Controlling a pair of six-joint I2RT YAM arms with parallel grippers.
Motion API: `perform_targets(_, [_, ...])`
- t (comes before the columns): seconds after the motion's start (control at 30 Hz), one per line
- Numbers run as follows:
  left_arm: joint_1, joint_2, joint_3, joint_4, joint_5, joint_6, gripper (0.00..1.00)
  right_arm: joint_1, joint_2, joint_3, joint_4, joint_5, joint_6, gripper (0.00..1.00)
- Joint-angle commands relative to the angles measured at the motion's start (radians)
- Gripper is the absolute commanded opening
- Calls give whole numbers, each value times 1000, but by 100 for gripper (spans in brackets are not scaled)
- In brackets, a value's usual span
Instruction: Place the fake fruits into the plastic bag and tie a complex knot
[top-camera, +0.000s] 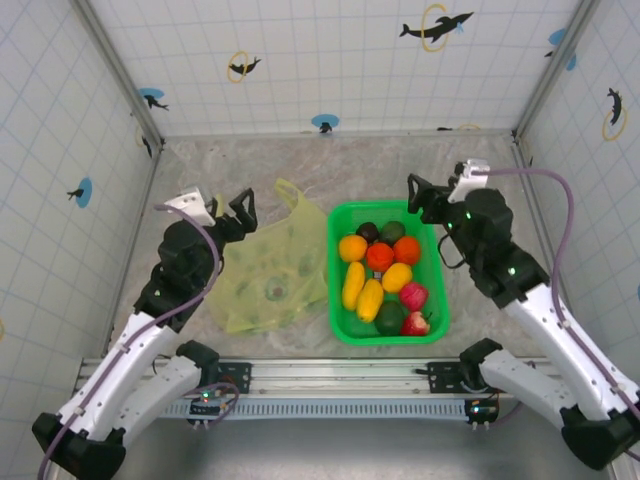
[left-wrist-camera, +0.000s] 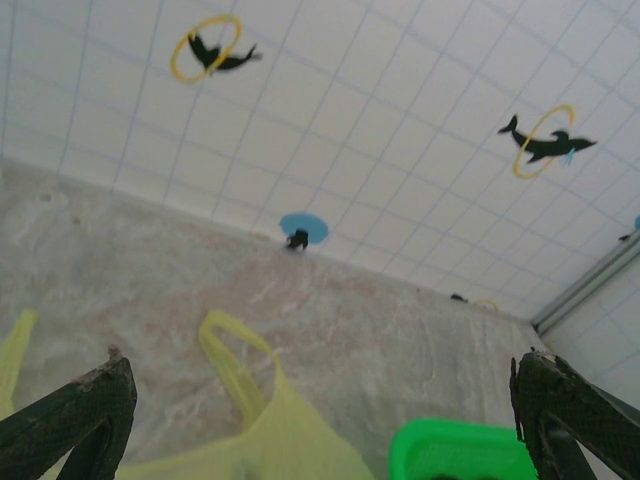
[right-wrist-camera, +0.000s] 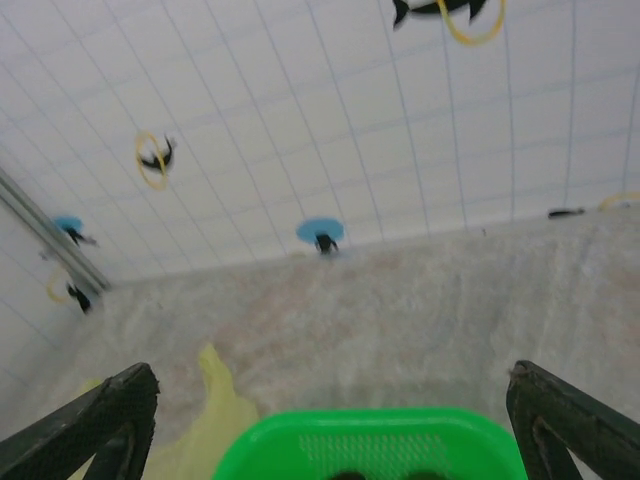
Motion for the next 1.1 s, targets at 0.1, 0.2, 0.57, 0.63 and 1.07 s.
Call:
perform_targets(0.1, [1, 206, 56, -265, 75, -148, 98, 39, 196, -46, -165, -146, 67, 68])
perform_targets(0.2, [3, 260, 58, -247, 33, -154, 98, 38, 224, -129, -45, -148, 76, 44])
perform_targets(0.57, [223, 492, 126, -217, 2, -162, 97, -44, 636, -12, -3, -19, 40, 8])
perform_targets(0.63, [229, 519, 141, -211, -49, -170, 97, -64, 706, 44, -6, 12, 8, 8])
perform_targets(1.07, [347, 695, 241, -111, -112, -154, 97, -160, 1202, 713, -137, 65, -93, 15])
